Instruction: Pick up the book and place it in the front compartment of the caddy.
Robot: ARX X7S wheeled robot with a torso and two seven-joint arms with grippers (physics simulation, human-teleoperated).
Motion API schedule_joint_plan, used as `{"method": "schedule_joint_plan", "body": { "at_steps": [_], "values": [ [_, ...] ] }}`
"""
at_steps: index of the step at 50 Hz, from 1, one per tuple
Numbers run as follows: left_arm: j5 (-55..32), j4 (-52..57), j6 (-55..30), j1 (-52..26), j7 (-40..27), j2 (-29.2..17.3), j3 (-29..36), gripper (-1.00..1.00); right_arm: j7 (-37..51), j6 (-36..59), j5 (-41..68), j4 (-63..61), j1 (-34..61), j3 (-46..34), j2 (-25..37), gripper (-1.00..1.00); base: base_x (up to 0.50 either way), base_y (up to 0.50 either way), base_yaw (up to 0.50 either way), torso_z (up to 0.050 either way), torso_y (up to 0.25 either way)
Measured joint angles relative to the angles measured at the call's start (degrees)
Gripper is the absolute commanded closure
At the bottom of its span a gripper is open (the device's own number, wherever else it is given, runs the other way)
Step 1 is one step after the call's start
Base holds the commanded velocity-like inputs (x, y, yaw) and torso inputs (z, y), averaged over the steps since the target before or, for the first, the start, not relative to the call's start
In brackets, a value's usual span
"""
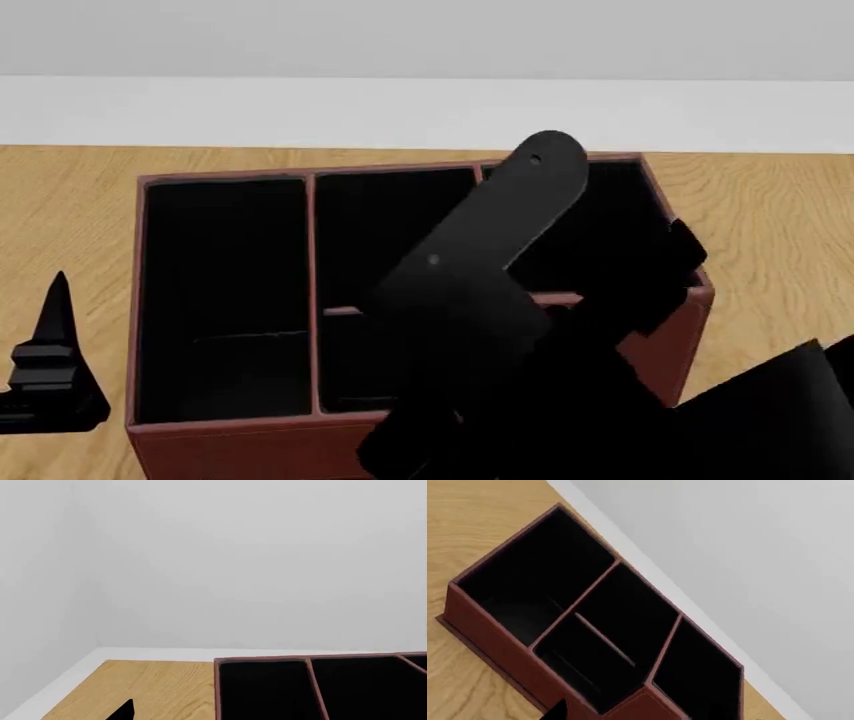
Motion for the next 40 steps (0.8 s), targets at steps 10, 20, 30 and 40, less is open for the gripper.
{"method": "schedule_joint_plan", "body": {
  "at_steps": [10, 20, 30, 40],
  "values": [
    [-0.2, 0.1, 0.1, 0.1, -0.4, -0.1, 0.3, -1.0, -4.8, 0.7, 7.1, 4.5, 12.9, -12.9, 1.1, -1.0, 0.0, 0.0, 0.0, 0.0, 0.0],
    [-0.4, 0.3, 0.1, 0.1, -0.8, -0.3, 0.4, -1.0, -15.3, 0.8, 7.0, 6.3, 22.8, -22.7, 0.9, -1.0, 0.0, 0.0, 0.0, 0.0, 0.0],
    [-0.5, 0.0, 0.8, 0.5, -0.9, -0.6, 0.4, -1.0, -25.4, 0.6, 4.4, 7.1, 27.3, -27.8, 1.0, -1.0, 0.0, 0.0, 0.0, 0.0, 0.0],
    [-0.6, -0.2, 1.0, 0.6, -1.3, -0.8, 0.6, -1.0, -33.8, 0.1, 0.1, 7.0, 27.6, -30.9, 1.4, -1.0, 0.0, 0.0, 0.0, 0.0, 0.0]
  ]
}}
